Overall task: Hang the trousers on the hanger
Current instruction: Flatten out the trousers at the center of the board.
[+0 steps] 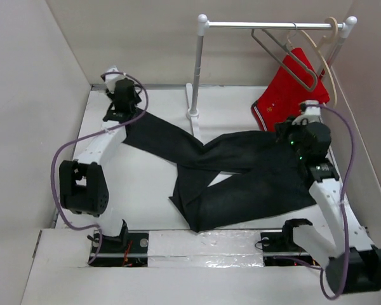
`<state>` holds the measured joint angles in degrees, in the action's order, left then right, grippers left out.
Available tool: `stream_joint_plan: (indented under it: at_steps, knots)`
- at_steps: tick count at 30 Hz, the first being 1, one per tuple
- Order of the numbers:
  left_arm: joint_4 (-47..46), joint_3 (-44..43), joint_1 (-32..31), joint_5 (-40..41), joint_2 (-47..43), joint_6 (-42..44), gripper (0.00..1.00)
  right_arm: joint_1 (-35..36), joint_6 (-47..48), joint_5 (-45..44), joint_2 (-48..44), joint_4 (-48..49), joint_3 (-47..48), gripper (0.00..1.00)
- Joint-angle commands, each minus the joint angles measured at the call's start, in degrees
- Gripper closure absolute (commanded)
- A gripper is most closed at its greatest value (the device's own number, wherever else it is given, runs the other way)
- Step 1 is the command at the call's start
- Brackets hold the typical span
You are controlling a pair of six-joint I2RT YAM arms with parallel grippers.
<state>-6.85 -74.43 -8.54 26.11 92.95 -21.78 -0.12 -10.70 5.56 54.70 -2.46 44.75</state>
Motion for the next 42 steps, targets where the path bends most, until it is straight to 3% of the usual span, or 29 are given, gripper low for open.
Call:
stream_joint_plan:
  at_steps: [1, 3, 5, 6, 9, 12, 13, 16, 18, 26, 30, 33, 34, 35, 42]
  knots:
    - [2.33, 3.41, -9.72, -2.20, -7.59, -3.16, 0.79, 16.12, 4.98, -2.30, -3.46, 0.79, -3.17, 1.00]
    - [5.35, 4.90, -15.44, -6.13, -9.00, -8.52, 1.00, 25.30, 5.77, -3.18, -2.15, 1.84, -5.19, 1.00]
    - [2.56, 12.62, -20.01, -8.70, -13.74, -9.42, 1.00, 36.79, 5.86, -7.91, 1.79, 1.84, -5.38, 1.00]
    - [1.59, 15.87, -23.68, -9.05, -15.58, -9.42, 1.00, 39.64, 5.86, -9.50, 3.30, 1.84, -5.38, 1.00]
    - [2.72, 26.16, -27.05, -12.04, -21.56, -10.91, 1.00, 44.76, 6.30, -11.98, 9.27, 3.86, -3.80, 0.98]
    - [3.16, 35.12, -29.34, -15.73, -27.10, -12.84, 0.84, 45.38, 7.88, -9.00, 14.71, 7.28, -2.30, 0.86]
    - [1.07, 39.41, -29.35, -17.22, -29.38, -13.28, 0.69, 45.38, 8.50, -7.08, 16.04, 7.99, -1.78, 0.82]
    - [-1.66, 44.36, -29.35, -21.97, -29.41, -14.08, 0.57, 47.31, 10.08, -7.58, 21.66, 7.38, 2.08, 0.69]
    - [-2.99, 45.16, -29.35, -22.68, -27.65, -13.56, 0.55, 47.32, 10.08, -8.11, 24.74, 7.82, 4.46, 0.59]
    - [-10.46, 43.41, -29.87, -27.06, -15.26, -10.74, 0.55, 47.32, 11.23, -7.06, 36.43, 8.78, 9.47, 0.57]
    - [-11.87, 43.06, -29.87, -26.73, -12.79, -10.65, 0.65, 47.32, 11.14, -6.35, 40.03, 8.61, 11.67, 0.55]
    - [-12.48, 43.58, -29.87, -26.64, -12.96, -10.83, 0.85, 47.32, 11.66, -8.81, 43.20, 7.91, 14.13, 0.52]
    - [-12.40, 43.93, -29.87, -26.72, -14.27, -10.83, 0.96, 47.32, 11.93, -9.16, 44.08, 7.56, 14.83, 0.52]
    - [-12.13, 44.20, -29.87, -26.64, -15.07, -11.00, 1.00, 47.32, 12.02, -9.60, 44.96, 6.51, 16.14, 0.52]
    - [-6.52, 45.87, -29.87, -27.77, -25.09, -10.83, 1.00, 46.79, 12.10, -15.75, 48.92, 6.68, 18.87, 0.58]
